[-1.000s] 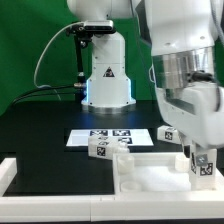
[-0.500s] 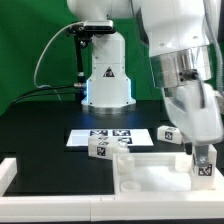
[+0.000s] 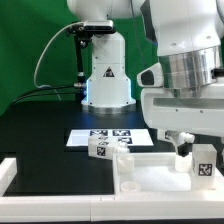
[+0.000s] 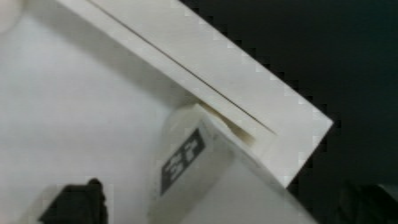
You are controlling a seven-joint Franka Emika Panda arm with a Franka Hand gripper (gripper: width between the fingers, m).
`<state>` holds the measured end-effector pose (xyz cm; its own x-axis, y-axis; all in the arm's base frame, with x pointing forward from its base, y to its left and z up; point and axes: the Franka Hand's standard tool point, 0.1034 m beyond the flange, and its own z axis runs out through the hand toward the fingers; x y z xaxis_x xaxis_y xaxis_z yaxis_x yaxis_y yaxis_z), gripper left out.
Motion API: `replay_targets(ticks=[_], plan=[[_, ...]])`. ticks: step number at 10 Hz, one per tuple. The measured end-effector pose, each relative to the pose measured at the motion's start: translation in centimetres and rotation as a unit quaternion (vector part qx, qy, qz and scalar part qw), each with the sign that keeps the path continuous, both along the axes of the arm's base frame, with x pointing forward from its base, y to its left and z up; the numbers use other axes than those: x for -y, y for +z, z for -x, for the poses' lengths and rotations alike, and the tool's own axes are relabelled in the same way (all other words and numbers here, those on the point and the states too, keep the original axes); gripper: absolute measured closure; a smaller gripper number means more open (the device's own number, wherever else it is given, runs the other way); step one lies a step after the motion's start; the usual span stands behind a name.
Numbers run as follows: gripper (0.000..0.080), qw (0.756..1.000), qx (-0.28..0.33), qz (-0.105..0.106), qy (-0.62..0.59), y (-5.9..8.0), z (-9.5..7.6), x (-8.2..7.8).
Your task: Assemble one leg
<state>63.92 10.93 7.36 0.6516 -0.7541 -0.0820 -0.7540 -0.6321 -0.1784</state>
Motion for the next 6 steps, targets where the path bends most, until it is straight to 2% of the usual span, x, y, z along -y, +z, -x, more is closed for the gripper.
replay_targets(ticks=[1, 2, 3, 4, 6], plan=[[0.0151, 0.998, 0.003, 0.009, 0.055, -0.05, 0.14, 0.08], [0.0151, 0.981, 0.002, 0.038, 0.192, 0.01, 0.09, 0.23], [0.0151, 0.964, 0.013, 0.050, 0.263, 0.14, -0.61, 0.01], [0.0151, 0.967, 0.012, 0.049, 0.251, 0.05, -0.57, 0.07], [0.0402, 0.971, 0.009, 0.048, 0.232, 0.02, -0.56, 0.05]])
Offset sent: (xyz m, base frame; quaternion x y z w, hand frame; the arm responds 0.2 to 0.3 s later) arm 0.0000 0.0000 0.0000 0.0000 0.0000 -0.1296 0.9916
